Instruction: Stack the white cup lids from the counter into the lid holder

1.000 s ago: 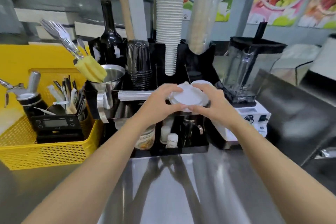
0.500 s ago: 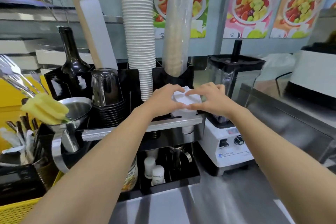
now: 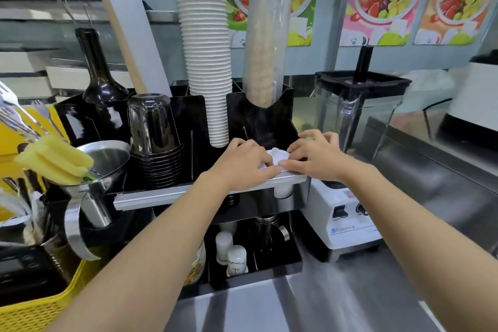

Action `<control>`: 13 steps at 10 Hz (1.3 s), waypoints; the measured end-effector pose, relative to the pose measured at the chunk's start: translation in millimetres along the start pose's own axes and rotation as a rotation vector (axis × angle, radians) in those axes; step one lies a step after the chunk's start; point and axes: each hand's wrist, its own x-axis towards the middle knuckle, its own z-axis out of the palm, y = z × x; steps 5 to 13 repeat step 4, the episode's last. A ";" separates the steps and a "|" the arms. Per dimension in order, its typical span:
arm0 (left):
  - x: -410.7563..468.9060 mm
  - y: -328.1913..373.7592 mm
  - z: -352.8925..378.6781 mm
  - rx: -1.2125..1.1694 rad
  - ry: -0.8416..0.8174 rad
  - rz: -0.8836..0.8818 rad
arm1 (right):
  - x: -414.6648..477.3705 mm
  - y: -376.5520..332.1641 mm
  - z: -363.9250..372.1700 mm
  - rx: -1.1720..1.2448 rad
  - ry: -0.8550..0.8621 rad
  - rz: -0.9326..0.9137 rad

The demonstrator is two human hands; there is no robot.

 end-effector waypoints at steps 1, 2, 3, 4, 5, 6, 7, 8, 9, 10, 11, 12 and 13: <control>-2.1 5.0 -1.4 0.077 0.004 0.019 | 0.7 -6.5 0.8 -0.089 0.002 0.001; -3.4 7.4 -2.9 0.118 -0.025 0.013 | -1.5 -11.2 -0.3 -0.105 0.000 0.013; -10.4 12.3 -8.2 0.085 -0.104 -0.013 | -6.7 -15.0 -2.5 -0.124 -0.013 -0.002; -15.7 15.7 -18.2 0.094 -0.099 -0.029 | -10.8 -13.5 -11.3 -0.165 0.007 -0.034; -15.7 15.7 -18.2 0.094 -0.099 -0.029 | -10.8 -13.5 -11.3 -0.165 0.007 -0.034; -15.7 15.7 -18.2 0.094 -0.099 -0.029 | -10.8 -13.5 -11.3 -0.165 0.007 -0.034; -15.7 15.7 -18.2 0.094 -0.099 -0.029 | -10.8 -13.5 -11.3 -0.165 0.007 -0.034; -15.7 15.7 -18.2 0.094 -0.099 -0.029 | -10.8 -13.5 -11.3 -0.165 0.007 -0.034; -15.7 15.7 -18.2 0.094 -0.099 -0.029 | -10.8 -13.5 -11.3 -0.165 0.007 -0.034; -15.7 15.7 -18.2 0.094 -0.099 -0.029 | -10.8 -13.5 -11.3 -0.165 0.007 -0.034; -15.7 15.7 -18.2 0.094 -0.099 -0.029 | -10.8 -13.5 -11.3 -0.165 0.007 -0.034; -15.7 15.7 -18.2 0.094 -0.099 -0.029 | -10.8 -13.5 -11.3 -0.165 0.007 -0.034; -15.7 15.7 -18.2 0.094 -0.099 -0.029 | -10.8 -13.5 -11.3 -0.165 0.007 -0.034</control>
